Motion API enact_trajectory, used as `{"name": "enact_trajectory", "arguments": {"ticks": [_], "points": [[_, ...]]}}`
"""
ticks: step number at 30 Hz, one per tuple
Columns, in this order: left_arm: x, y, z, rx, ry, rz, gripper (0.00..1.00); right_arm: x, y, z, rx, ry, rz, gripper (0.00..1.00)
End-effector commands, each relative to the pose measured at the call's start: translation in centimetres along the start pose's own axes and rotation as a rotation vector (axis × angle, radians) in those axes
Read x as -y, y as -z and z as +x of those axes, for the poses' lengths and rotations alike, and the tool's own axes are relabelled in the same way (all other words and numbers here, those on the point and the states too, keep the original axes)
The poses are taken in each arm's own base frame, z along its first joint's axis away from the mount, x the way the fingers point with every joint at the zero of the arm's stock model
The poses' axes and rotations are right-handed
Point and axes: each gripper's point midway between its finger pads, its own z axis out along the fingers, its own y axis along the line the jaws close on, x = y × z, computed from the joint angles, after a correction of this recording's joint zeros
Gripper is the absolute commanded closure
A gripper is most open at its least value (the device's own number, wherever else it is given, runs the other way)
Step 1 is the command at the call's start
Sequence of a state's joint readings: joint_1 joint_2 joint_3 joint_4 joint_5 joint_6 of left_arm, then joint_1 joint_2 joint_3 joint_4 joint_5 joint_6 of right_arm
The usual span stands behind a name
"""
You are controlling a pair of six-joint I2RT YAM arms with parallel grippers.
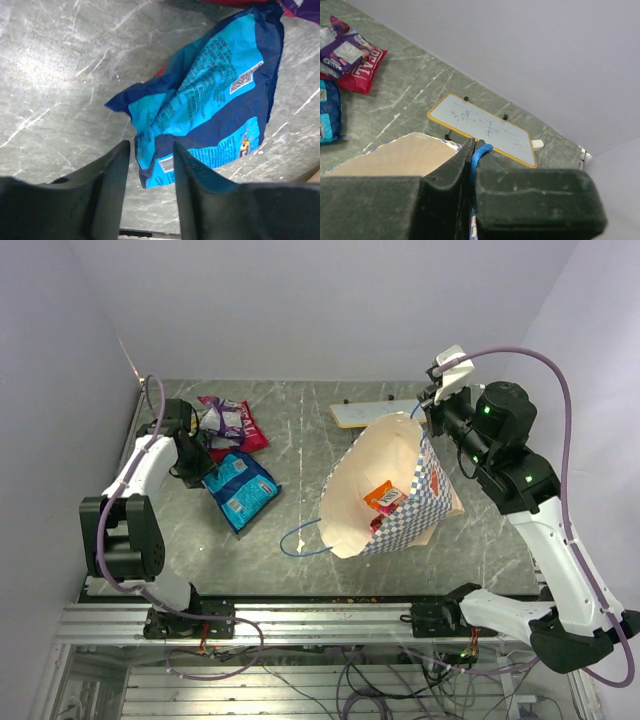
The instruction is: Take the snacks out of the paper bag
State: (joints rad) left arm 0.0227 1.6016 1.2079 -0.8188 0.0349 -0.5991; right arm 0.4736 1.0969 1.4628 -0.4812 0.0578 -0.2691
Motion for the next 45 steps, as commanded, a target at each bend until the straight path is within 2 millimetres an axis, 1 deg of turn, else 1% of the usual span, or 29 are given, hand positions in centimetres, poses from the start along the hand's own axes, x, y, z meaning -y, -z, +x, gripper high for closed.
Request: {"name": "enact_trajectory", "arguments": {"ticks": [1, 2, 4, 6, 8, 9, 11, 12, 15, 16, 18, 20, 22, 23, 26, 27, 30, 32, 33, 36, 38, 40, 43, 44, 45], "points": [[-0.3, 2.3, -0.1, 0.049, 0.039, 0.015, 0.39, 1.1, 1.8, -1.9, 0.044, 0.078, 0.024, 1.00], [0.1, 2.9, -0.1, 0.059, 0.040, 0.041, 0.31, 1.1, 1.9, -2.0, 0.049, 0.082, 0.019, 1.00], [1.3, 4.2, 0.0, 0.075, 0.040, 0.117, 0.20, 0.9, 2.0, -2.3, 0.061, 0.082, 0.009, 1.00], [3.2, 5.8, 0.5, 0.092, 0.024, 0.221, 0.07, 0.8, 2.0, -2.4, 0.069, 0.073, 0.001, 1.00], [5.2, 7.5, 1.5, 0.111, -0.014, 0.319, 0.03, 0.4, 2.0, -2.4, 0.074, 0.063, -0.012, 1.00], [6.4, 7.9, 2.7, 0.095, -0.040, 0.366, 0.02, 0.3, 2.0, -2.4, 0.076, 0.058, -0.016, 1.00], [9.3, 9.0, 5.2, 0.073, -0.126, 0.488, 0.02, 0.2, 2.1, -2.5, 0.083, 0.052, -0.025, 1.00], [10.6, 9.4, 6.8, 0.049, -0.168, 0.541, 0.03, 0.1, 2.2, -2.6, 0.087, 0.049, -0.029, 1.00], [13.5, 11.0, 11.7, -0.008, -0.291, 0.646, 0.03, -0.2, 2.4, -2.6, 0.098, 0.047, -0.043, 1.00], [14.0, 11.6, 13.1, -0.014, -0.327, 0.665, 0.03, -0.3, 2.4, -2.6, 0.101, 0.046, -0.048, 1.00], [14.5, 12.9, 15.8, -0.026, -0.379, 0.701, 0.03, -0.6, 2.5, -2.8, 0.106, 0.046, -0.068, 1.00], [14.4, 13.5, 17.9, -0.052, -0.402, 0.733, 0.03, -0.8, 2.9, -2.7, 0.107, 0.046, -0.080, 1.00], [13.9, 13.6, 19.9, -0.097, -0.415, 0.752, 0.03, -1.0, 3.2, -2.3, 0.104, 0.036, -0.081, 1.00], [13.6, 13.3, 20.8, -0.125, -0.421, 0.750, 0.03, -1.1, 3.5, -2.2, 0.102, 0.029, -0.084, 1.00], [13.6, 13.4, 23.6, -0.207, -0.445, 0.778, 0.04, -1.5, 4.2, -2.1, 0.106, 0.021, -0.103, 1.00], [13.6, 13.5, 24.2, -0.218, -0.448, 0.775, 0.04, -1.4, 4.3, -2.1, 0.105, 0.018, -0.102, 1.00], [14.2, 14.9, 25.1, -0.200, -0.454, 0.819, 0.05, -1.0, 4.6, -2.4, 0.102, 0.002, -0.082, 1.00], [14.5, 15.9, 25.6, -0.198, -0.441, 0.873, 0.11, -0.5, 4.9, -2.7, 0.114, -0.022, -0.053, 1.00], [14.7, 16.4, 25.9, -0.202, -0.433, 0.901, 0.12, -0.4, 5.0, -2.8, 0.120, -0.030, -0.046, 1.00], [14.9, 17.4, 26.9, -0.210, -0.422, 0.959, 0.07, -0.7, 5.0, -2.6, 0.126, -0.026, -0.057, 1.00], [15.0, 17.4, 27.1, -0.201, -0.409, 0.954, 0.04, -0.8, 4.9, -2.5, 0.117, -0.029, -0.060, 1.00], [15.1, 17.2, 27.5, -0.206, -0.414, 0.945, 0.04, -0.8, 5.0, -2.9, 0.124, -0.035, -0.066, 1.00], [15.2, 17.4, 27.9, -0.192, -0.468, 0.937, 0.04, -1.2, 4.9, -2.9, 0.145, -0.071, -0.078, 1.00], [15.1, 17.6, 28.0, -0.175, -0.491, 0.929, 0.05, -1.4, 4.9, -2.8, 0.152, -0.095, -0.082, 1.00], [14.5, 17.4, 28.0, -0.161, -0.514, 0.893, 0.05, -1.6, 4.7, -2.8, 0.156, -0.126, -0.083, 1.00]]}}
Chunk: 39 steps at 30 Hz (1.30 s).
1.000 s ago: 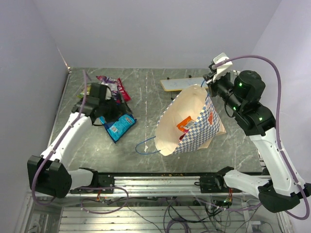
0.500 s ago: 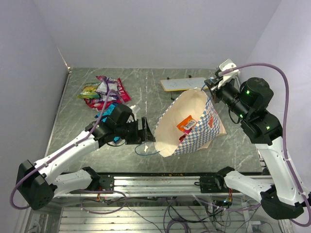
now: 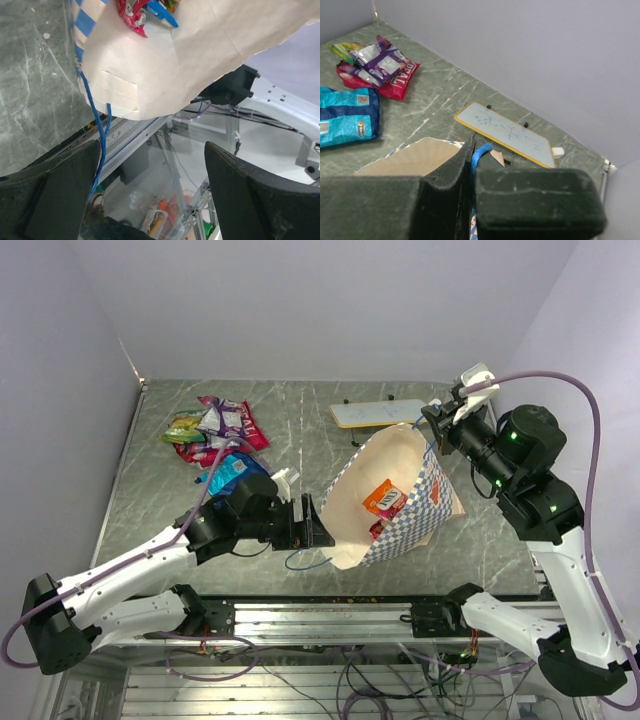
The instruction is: Take the snacks out of the paper bag
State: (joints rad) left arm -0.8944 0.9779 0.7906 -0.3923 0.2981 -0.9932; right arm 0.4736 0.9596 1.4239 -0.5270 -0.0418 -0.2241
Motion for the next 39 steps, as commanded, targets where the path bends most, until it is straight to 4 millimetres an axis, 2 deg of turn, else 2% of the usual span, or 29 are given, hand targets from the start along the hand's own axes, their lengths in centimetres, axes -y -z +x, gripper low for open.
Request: {"name": "enact_trajectory", "arguments": {"ticks": [1, 7, 9, 11, 13, 16, 19, 21, 24, 26, 27, 28, 31, 34, 37, 39], "points": [[0.7, 0.7, -0.3, 0.042, -0.089, -0.048, 0.05, -0.4, 0.2, -1.8, 0.086, -0.111, -0.002, 1.00], [-0.2, 1.3, 0.9, 0.013, -0.089, -0.063, 0.06, -1.4, -0.4, -1.8, 0.089, -0.154, -0.047, 1.00], [-1.3, 1.3, 1.0, 0.007, -0.073, -0.128, 0.07, -1.4, -0.5, -1.6, 0.090, -0.138, -0.052, 1.00], [-2.4, 1.3, 1.0, 0.006, -0.059, -0.193, 0.11, -1.4, -0.6, -1.6, 0.090, -0.123, -0.050, 1.00], [-3.2, 0.8, 1.3, -0.015, -0.036, -0.232, 0.20, -1.3, -0.8, -1.4, 0.084, -0.101, -0.049, 1.00], [-3.0, -0.7, 2.1, -0.081, -0.037, -0.217, 0.26, -1.1, -1.1, -1.2, 0.072, -0.074, -0.042, 1.00], [-2.6, -1.0, 1.6, -0.097, -0.118, -0.254, 0.31, -0.8, -1.2, -1.3, 0.054, -0.025, -0.043, 1.00], [-2.7, -1.5, 1.2, -0.115, -0.163, -0.277, 0.41, -0.5, -1.5, -1.3, 0.040, 0.012, -0.042, 1.00], [-2.2, -3.1, 1.6, -0.180, -0.201, -0.256, 0.66, 0.2, -1.5, -1.4, 0.028, 0.097, -0.026, 1.00], [-1.1, -4.2, 1.8, -0.201, -0.202, -0.219, 0.83, 0.4, -1.5, -1.2, 0.002, 0.277, -0.061, 1.00], [0.1, -4.8, 1.7, -0.207, -0.204, -0.172, 0.90, 1.1, -1.6, -1.4, -0.017, 0.336, -0.047, 1.00], [1.4, -5.4, 1.6, -0.202, -0.214, -0.123, 0.93, 2.0, -1.6, -1.7, -0.042, 0.374, -0.016, 1.00], [5.0, -7.1, 1.1, -0.186, -0.249, -0.001, 0.93, 4.4, -1.9, -2.7, -0.104, 0.543, 0.044, 1.00], [7.4, -9.3, 0.9, -0.215, -0.272, 0.045, 0.93, 6.5, -1.9, -5.0, -0.098, 0.635, 0.124, 1.00], [10.0, -10.8, 1.2, -0.246, -0.303, 0.091, 0.93, 6.2, -2.1, -6.2, -0.109, 0.680, 0.071, 1.00], [10.3, -11.3, 1.4, -0.258, -0.310, 0.086, 0.93, 4.7, -2.6, -5.7, -0.114, 0.634, -0.017, 1.00]]}}
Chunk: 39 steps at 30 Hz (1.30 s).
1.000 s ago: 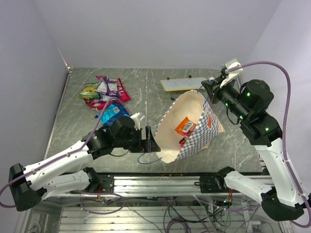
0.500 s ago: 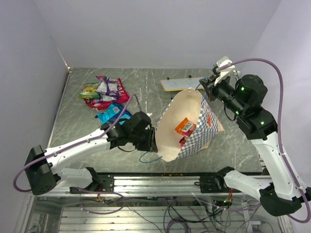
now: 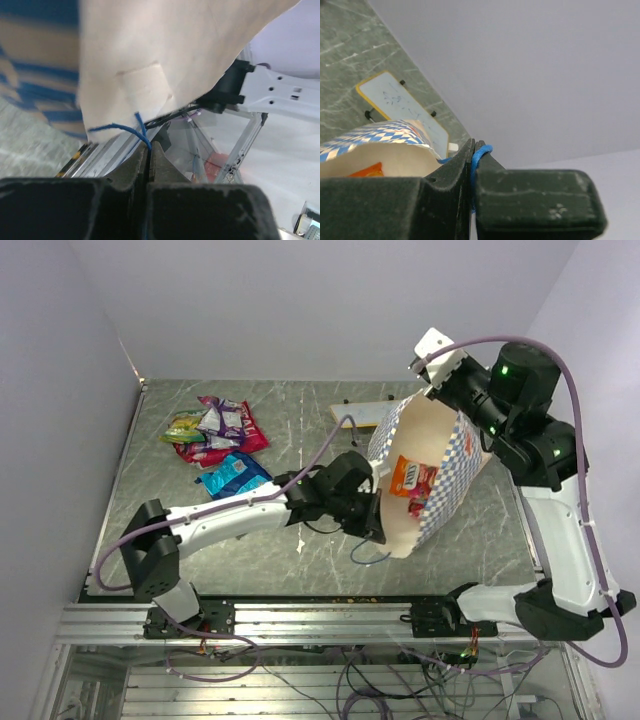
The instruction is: Take the snacks out of the paper bag
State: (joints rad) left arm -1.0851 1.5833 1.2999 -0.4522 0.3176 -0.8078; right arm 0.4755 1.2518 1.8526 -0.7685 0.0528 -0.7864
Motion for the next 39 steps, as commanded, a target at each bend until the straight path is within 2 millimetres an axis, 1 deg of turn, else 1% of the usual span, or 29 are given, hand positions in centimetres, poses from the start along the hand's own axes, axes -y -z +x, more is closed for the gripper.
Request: {"name": "enact_trajectory", "arguments": {"ticks": [1, 3, 4, 5, 6, 7, 8, 9, 10, 11, 13, 15, 16, 17, 19, 21, 24, 26, 28, 29, 30, 32, 34, 36, 38, 39], "points": [[3.0, -0.6, -0.7, -0.003, -0.070, 0.082, 0.93, -0.6, 0.6, -1.7, 0.050, 0.026, -0.091, 1.00], [0.4, -1.1, 0.8, -0.035, -0.047, 0.007, 0.93, -4.9, 0.3, -2.2, 0.103, -0.149, -0.246, 1.00], [-1.1, -1.4, 2.0, -0.072, -0.042, -0.027, 0.93, -7.5, 0.2, -2.2, 0.125, -0.256, -0.327, 1.00], [-2.5, -1.6, 3.2, -0.115, -0.040, -0.062, 0.93, -9.7, 1.0, -2.9, 0.177, -0.371, -0.395, 1.00], [-4.2, -1.6, 4.3, -0.149, -0.039, -0.112, 0.93, -12.9, 1.5, -3.4, 0.210, -0.470, -0.488, 1.00], [-5.5, -1.5, 5.3, -0.172, -0.038, -0.148, 0.93, -15.0, 2.3, -4.1, 0.255, -0.555, -0.543, 1.00], [-6.8, -1.3, 6.3, -0.184, -0.037, -0.183, 0.93, -17.0, 2.8, -4.1, 0.265, -0.643, -0.578, 1.00], [-8.0, -0.9, 7.1, -0.190, -0.035, -0.215, 0.93, -18.3, 3.2, -4.1, 0.286, -0.707, -0.590, 1.00], [-8.9, -0.6, 7.7, -0.189, -0.035, -0.242, 0.93, -19.0, 3.8, -4.2, 0.311, -0.751, -0.583, 1.00], [-9.8, -0.1, 8.2, -0.191, -0.038, -0.267, 0.93, -19.4, 4.0, -3.9, 0.318, -0.787, -0.571, 1.00], [-10.9, 0.7, 8.5, -0.184, -0.049, -0.313, 0.91, -19.4, 4.2, -3.4, 0.318, -0.804, -0.543, 1.00], [-11.2, 1.7, 8.2, -0.167, -0.068, -0.345, 0.82, -19.1, 4.1, -3.0, 0.284, -0.767, -0.530, 1.00], [-11.0, 2.3, 7.8, -0.154, -0.083, -0.353, 0.78, -18.7, 4.0, -2.8, 0.262, -0.741, -0.522, 1.00], [-10.6, 2.8, 7.3, -0.135, -0.097, -0.355, 0.70, -18.9, 4.0, -2.3, 0.214, -0.716, -0.528, 1.00], [-9.4, 4.2, 5.8, -0.081, -0.129, -0.344, 0.52, -18.2, 3.9, -1.9, 0.171, -0.671, -0.515, 1.00], [-7.5, 6.1, 4.1, 0.002, -0.151, -0.312, 0.40, -17.5, 4.0, -2.0, 0.166, -0.649, -0.493, 1.00], [-4.8, 8.8, 1.8, 0.140, -0.153, -0.246, 0.27, -16.5, 4.2, -2.3, 0.194, -0.657, -0.449, 1.00], [-3.0, 10.2, 0.6, 0.228, -0.143, -0.179, 0.22, -15.7, 4.2, -2.5, 0.219, -0.684, -0.407, 1.00], [-0.9, 10.6, 0.4, 0.265, -0.151, -0.063, 0.21, -15.1, 4.3, -2.8, 0.243, -0.717, -0.372, 1.00], [-0.1, 10.6, 0.3, 0.273, -0.145, -0.022, 0.21, -15.0, 4.2, -2.8, 0.251, -0.725, -0.365, 1.00], [0.6, 10.5, 0.2, 0.279, -0.142, 0.017, 0.23, -14.9, 4.2, -2.9, 0.259, -0.728, -0.361, 1.00], [1.5, 9.7, 0.1, 0.297, -0.139, 0.071, 0.29, -14.7, 4.1, -3.1, 0.261, -0.727, -0.358, 1.00], [2.5, 8.8, -0.2, 0.342, -0.171, 0.116, 0.38, -14.6, 3.9, -3.1, 0.257, -0.723, -0.354, 1.00], [3.2, 7.7, -0.2, 0.426, -0.239, 0.118, 0.43, -14.6, 4.0, -3.1, 0.260, -0.715, -0.354, 1.00], [3.6, 6.3, -0.1, 0.496, -0.321, 0.072, 0.43, -14.5, 4.1, -3.2, 0.278, -0.698, -0.353, 1.00], [3.4, 5.3, 0.0, 0.516, -0.368, 0.025, 0.43, -14.5, 4.2, -3.3, 0.290, -0.687, -0.355, 1.00]]}}
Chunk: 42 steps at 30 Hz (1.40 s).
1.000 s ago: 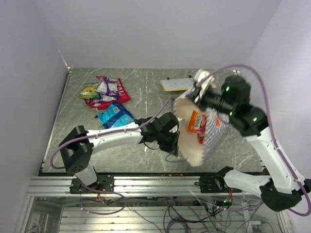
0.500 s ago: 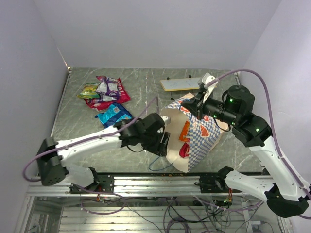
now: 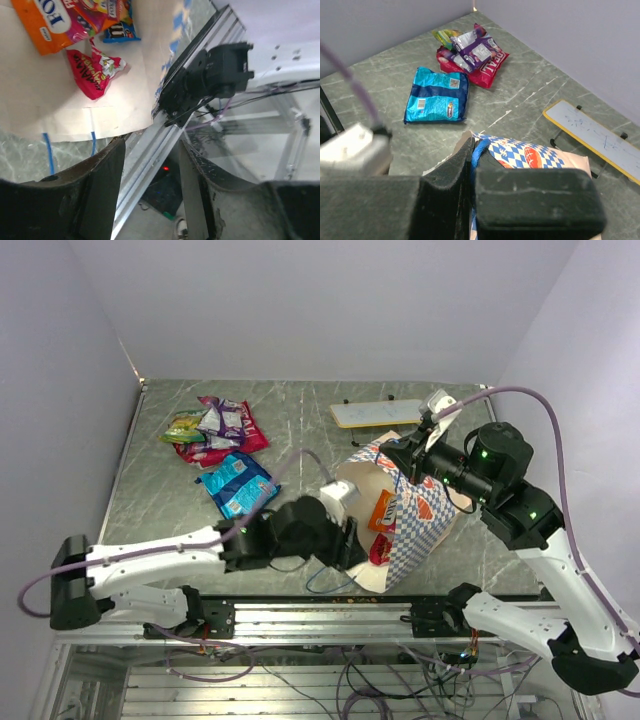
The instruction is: Take the snacks out of the paper bag
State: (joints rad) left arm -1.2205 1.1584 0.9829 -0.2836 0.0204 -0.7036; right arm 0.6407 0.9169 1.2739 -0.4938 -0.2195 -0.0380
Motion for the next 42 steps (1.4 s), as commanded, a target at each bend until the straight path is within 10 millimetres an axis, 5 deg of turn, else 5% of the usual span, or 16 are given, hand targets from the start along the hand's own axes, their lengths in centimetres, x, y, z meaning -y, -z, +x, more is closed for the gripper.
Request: {"name": "enact_trajectory", "arguments": {"ticks": [1, 5, 9, 12, 17, 25, 34, 42], "points": [[1.7, -3.4, -1.3, 0.203, -0.190, -0.055, 0.42, 0.0, 0.3, -1.7, 0.081, 0.052, -0.002, 1.00], [0.0, -7.5, 0.6, 0.184, -0.219, -0.158, 0.46, 0.1, 0.8, -2.2, 0.098, 0.089, 0.000, 1.00], [-3.6, -9.8, 2.6, 0.181, -0.251, -0.298, 0.70, -0.1, 1.7, -3.3, 0.109, 0.088, 0.001, 1.00], [-6.0, -10.6, 3.0, 0.192, -0.281, -0.406, 0.75, -0.2, 2.3, -3.5, 0.123, 0.083, 0.005, 1.00], [-6.1, -13.2, 3.4, 0.178, -0.287, -0.401, 0.71, -0.4, 3.1, -3.6, 0.152, 0.059, 0.011, 1.00], [-8.9, -16.8, 2.6, 0.213, -0.296, -0.488, 0.45, -0.6, 3.2, -3.4, 0.135, 0.064, -0.005, 1.00], [-9.8, -20.3, 1.1, 0.274, -0.327, -0.517, 0.34, -1.2, 2.6, -2.8, 0.075, 0.090, -0.055, 1.00], [-13.9, -22.8, 2.8, 0.178, -0.285, -0.519, 0.28, -1.2, 2.2, -2.9, 0.062, 0.124, -0.070, 1.00]]}}
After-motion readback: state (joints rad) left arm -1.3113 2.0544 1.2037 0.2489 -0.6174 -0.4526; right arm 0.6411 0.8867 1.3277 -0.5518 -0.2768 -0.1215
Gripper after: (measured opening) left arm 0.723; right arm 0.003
